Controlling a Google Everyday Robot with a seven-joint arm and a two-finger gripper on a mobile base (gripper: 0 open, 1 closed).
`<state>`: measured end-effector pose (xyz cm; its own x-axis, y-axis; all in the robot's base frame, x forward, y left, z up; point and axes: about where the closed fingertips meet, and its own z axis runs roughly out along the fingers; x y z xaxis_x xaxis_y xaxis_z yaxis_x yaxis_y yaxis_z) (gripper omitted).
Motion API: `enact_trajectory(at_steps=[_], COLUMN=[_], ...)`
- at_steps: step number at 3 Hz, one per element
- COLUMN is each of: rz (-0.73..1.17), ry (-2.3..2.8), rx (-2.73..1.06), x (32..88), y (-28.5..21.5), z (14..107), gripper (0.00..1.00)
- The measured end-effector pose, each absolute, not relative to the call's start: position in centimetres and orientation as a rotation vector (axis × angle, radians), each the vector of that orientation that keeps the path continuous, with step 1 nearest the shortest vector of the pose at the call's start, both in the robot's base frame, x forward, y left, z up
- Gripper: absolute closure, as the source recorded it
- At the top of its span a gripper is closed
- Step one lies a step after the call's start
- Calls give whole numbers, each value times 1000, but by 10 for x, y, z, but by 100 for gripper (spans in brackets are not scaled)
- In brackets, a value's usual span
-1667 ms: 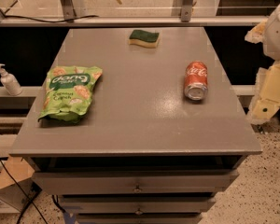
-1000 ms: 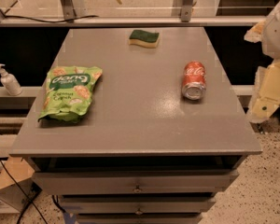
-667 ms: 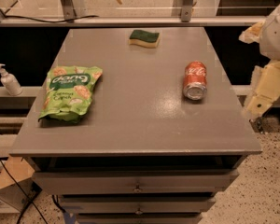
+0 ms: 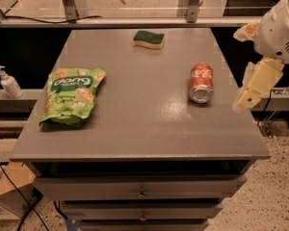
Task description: Move coke can near green rice chip bag
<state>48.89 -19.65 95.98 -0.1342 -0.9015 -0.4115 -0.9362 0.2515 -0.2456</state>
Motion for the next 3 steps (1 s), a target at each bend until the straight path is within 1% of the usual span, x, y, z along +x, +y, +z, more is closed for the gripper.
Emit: enact_trajectory(at_steps=[1, 2, 3], rz=[96, 187, 310], ry=[2055, 2046, 2029], rx=[-1667, -1560, -1436], x=[489, 511, 546], y=[-197, -190, -179], z=[960, 947, 924], gripper=[0, 0, 0])
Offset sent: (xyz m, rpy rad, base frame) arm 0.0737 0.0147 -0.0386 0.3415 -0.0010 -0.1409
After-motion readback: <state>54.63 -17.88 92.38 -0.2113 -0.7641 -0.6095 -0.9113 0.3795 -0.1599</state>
